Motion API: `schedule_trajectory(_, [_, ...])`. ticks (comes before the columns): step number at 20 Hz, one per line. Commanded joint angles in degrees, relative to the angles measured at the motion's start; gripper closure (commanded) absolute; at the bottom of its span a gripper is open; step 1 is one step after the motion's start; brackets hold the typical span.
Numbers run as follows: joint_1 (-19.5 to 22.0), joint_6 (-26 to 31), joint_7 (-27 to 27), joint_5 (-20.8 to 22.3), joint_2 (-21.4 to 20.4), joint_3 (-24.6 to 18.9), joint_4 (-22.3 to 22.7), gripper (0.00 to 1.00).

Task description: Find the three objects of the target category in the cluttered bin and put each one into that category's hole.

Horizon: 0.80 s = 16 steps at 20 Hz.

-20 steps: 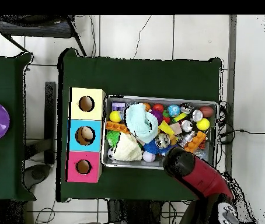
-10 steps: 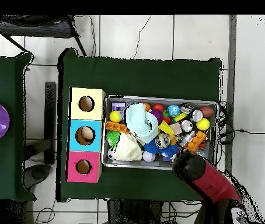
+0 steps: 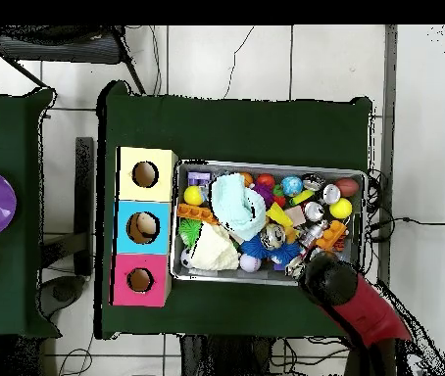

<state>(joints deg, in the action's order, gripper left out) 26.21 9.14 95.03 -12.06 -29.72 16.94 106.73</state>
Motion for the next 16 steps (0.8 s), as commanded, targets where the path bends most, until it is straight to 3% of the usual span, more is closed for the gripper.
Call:
schedule_trajectory(1, [1.4, -0.5, 14.1, -3.0, -0.9, -8.5, 5.9, 0.0])
schedule_trajectory(6, [2.9, -1.5, 14.1, -3.2, 0.0, -10.8, 7.0, 0.0])
schedule_trajectory(12, [6.7, -6.4, 16.3, -3.5, -1.7, -17.7, 11.5, 0.0])
schedule_trajectory(16, [7.0, -11.0, 17.5, -3.0, 0.9, -19.6, 10.2, 0.0])
